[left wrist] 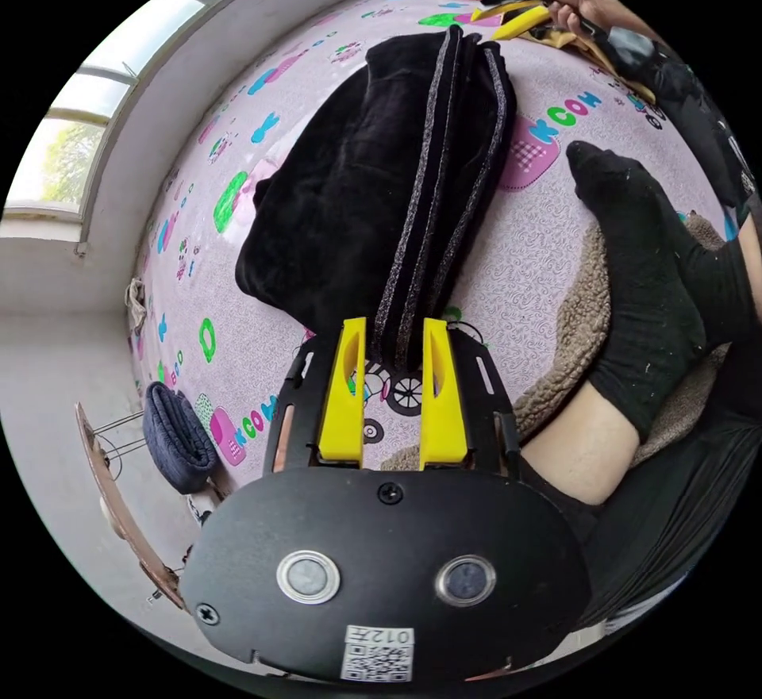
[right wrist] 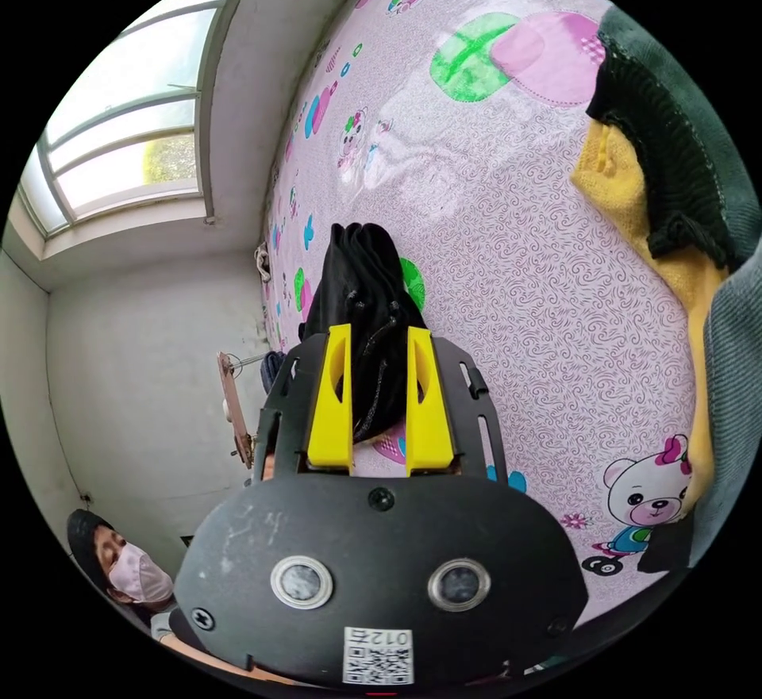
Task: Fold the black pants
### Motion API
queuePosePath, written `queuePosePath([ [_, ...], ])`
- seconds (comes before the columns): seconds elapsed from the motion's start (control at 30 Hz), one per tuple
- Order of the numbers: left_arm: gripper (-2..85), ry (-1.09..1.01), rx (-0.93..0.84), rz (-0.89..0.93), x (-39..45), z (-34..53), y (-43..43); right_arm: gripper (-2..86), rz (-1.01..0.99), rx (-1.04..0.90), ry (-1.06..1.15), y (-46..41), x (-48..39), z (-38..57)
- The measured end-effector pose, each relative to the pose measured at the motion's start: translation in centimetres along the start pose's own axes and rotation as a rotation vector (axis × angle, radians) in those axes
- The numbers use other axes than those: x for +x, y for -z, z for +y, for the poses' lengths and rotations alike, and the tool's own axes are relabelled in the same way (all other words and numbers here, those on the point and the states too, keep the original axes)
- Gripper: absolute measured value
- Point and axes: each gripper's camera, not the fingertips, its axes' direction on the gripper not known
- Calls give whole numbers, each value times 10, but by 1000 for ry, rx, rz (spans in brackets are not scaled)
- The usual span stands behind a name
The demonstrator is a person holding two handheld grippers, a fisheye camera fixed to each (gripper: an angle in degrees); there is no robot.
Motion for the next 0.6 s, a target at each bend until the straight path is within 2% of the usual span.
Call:
queuePosePath([
  [0.3,29,-20,6,-122,30,-19,-3,108,-45,-17,-40,-11,-48,7],
  [0.6,11,-16,35,-131,37,-21,-4,112,114,-37,-54,-47,-111,12],
])
